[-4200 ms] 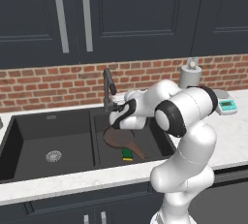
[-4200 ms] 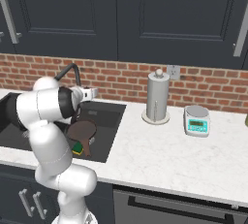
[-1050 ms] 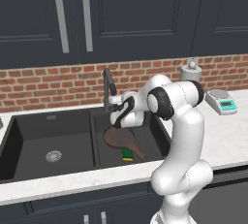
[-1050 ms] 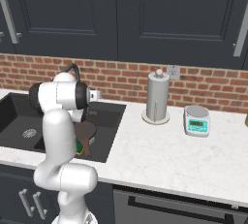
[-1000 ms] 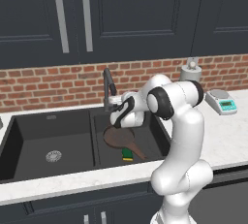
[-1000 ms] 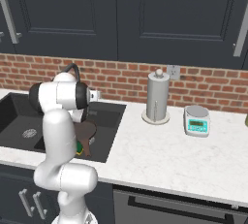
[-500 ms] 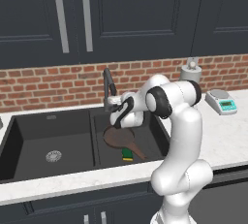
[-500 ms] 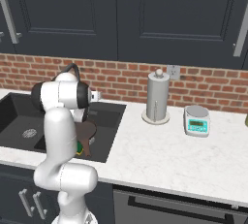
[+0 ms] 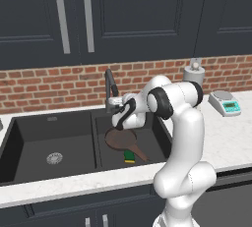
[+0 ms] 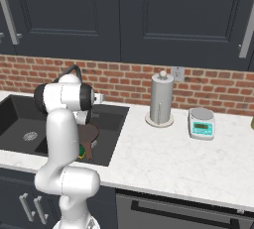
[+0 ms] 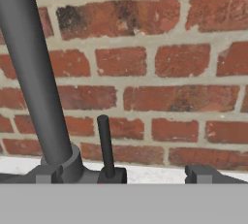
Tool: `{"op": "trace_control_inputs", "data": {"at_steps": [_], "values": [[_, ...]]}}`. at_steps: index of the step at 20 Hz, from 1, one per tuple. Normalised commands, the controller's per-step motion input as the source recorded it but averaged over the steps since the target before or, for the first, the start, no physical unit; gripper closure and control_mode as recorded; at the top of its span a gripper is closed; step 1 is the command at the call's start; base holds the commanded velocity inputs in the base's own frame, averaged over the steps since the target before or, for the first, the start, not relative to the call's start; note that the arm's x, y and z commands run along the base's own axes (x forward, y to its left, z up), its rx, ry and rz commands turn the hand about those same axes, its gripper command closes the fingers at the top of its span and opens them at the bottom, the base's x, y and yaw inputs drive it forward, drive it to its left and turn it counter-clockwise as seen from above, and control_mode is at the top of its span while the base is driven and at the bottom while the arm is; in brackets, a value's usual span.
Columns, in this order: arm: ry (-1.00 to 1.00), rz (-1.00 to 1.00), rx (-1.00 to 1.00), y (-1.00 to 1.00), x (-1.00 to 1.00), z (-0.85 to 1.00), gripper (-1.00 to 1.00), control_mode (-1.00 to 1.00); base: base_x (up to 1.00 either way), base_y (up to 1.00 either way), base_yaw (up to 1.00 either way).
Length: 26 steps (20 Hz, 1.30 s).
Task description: Pick the pan and sponge and place them into the sink. Then turn on the water.
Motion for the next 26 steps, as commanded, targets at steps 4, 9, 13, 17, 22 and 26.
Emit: {"op": "trace_control_inputs", "data": {"at_steps": [4, 9, 13, 17, 22, 26], "values": [[-0.04, 0.00, 0.03, 0.00, 0.00, -0.12, -1.00, -1.00, 0.00, 0.00, 0.00], [-0.03, 0.00, 0.02, -0.05, 0.00, -0.08, -1.00, -1.00, 0.00, 0.00, 0.00], [-0.03, 0.00, 0.02, -0.04, 0.00, -0.08, -1.00, -1.00, 0.00, 0.00, 0.00], [-0.04, 0.00, 0.01, 0.00, 0.05, -0.07, -1.00, -1.00, 0.00, 0.00, 0.00], [-0.05, 0.00, 0.01, 0.00, 0.10, -0.06, -1.00, -1.00, 0.00, 0.00, 0.00], [-0.05, 0.00, 0.00, 0.00, 0.06, -0.06, -1.00, -1.00, 0.00, 0.00, 0.00]]}}
